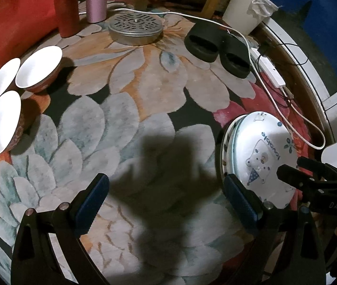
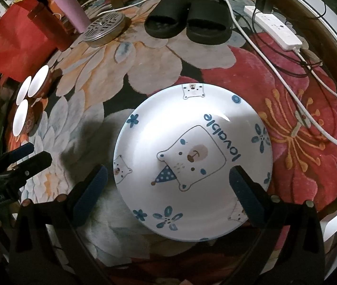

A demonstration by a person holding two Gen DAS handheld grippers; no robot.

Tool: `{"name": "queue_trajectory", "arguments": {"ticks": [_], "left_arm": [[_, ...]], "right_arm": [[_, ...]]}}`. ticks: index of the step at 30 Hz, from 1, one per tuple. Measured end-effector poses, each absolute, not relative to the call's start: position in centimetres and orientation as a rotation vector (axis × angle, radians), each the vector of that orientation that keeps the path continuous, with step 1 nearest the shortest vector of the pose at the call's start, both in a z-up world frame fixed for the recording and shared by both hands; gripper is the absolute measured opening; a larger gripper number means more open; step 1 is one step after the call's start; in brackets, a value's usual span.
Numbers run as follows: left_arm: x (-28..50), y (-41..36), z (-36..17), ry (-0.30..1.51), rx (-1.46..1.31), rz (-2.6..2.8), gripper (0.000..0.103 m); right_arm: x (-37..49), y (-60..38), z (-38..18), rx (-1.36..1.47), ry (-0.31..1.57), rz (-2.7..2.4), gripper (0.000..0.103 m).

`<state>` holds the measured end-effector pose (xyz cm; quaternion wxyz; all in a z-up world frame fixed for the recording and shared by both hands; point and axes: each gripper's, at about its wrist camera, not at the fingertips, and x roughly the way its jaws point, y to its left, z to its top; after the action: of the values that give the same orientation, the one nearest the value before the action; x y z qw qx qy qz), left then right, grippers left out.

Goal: Organize plates and bowls
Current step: 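Withdraw the right tool from the stacked plates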

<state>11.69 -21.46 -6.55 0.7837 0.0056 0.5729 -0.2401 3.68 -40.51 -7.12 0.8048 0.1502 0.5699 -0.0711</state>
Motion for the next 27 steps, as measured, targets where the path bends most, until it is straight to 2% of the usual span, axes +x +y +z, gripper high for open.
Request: {"name": "queue_trajectory", "arguments": {"ticks": [27], "left_arm": [[11.9,-16.4,-6.9,1.244,-0.006,-0.438,0.098]], "right_arm": [[4.5,-37.4,-7.8,0.283,1.241,-0.107,0.103]]}}
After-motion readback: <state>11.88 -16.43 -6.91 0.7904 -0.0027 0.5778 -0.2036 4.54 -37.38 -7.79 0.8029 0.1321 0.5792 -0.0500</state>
